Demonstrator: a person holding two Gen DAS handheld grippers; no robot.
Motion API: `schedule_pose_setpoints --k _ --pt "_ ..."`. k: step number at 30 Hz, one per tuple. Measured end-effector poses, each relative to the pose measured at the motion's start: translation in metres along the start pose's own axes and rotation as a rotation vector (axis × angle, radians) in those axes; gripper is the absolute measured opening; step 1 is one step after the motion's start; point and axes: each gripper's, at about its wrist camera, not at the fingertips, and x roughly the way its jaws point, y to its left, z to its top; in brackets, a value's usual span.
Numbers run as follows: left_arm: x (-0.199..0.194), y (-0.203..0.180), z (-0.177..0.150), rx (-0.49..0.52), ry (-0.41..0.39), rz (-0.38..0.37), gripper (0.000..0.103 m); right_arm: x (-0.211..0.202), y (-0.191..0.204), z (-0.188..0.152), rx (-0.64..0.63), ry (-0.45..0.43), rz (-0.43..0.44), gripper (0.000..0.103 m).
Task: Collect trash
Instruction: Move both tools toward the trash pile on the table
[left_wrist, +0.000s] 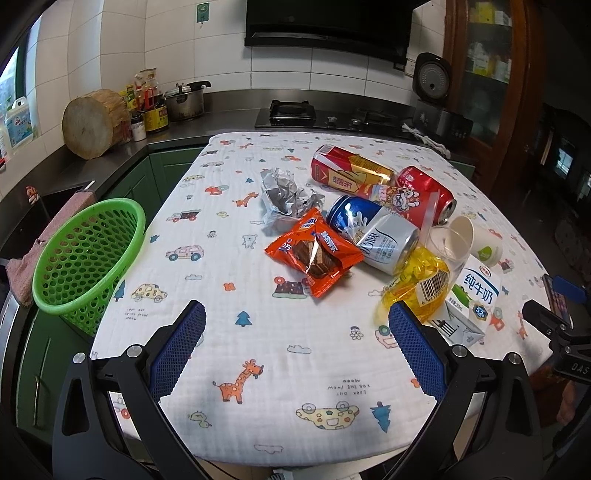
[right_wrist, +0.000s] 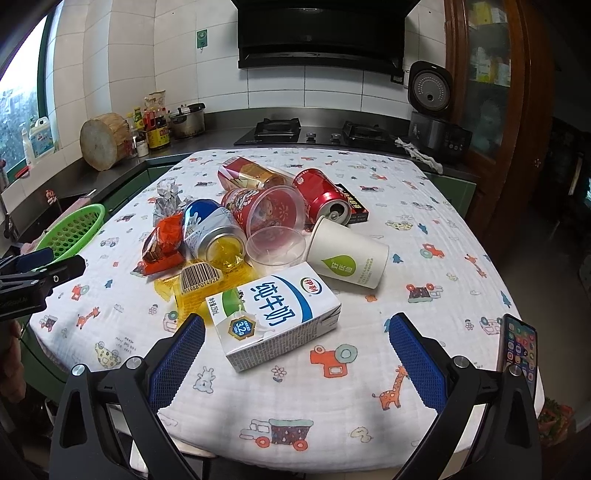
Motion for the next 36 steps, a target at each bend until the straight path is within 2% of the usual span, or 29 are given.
schedule_pose_setpoints --k 36 --pt "0.012 0.003 0.001 -0.015 0.027 0.016 0.098 0.024 0.004 -0.005 -0.043 0.032 0.042 0.097"
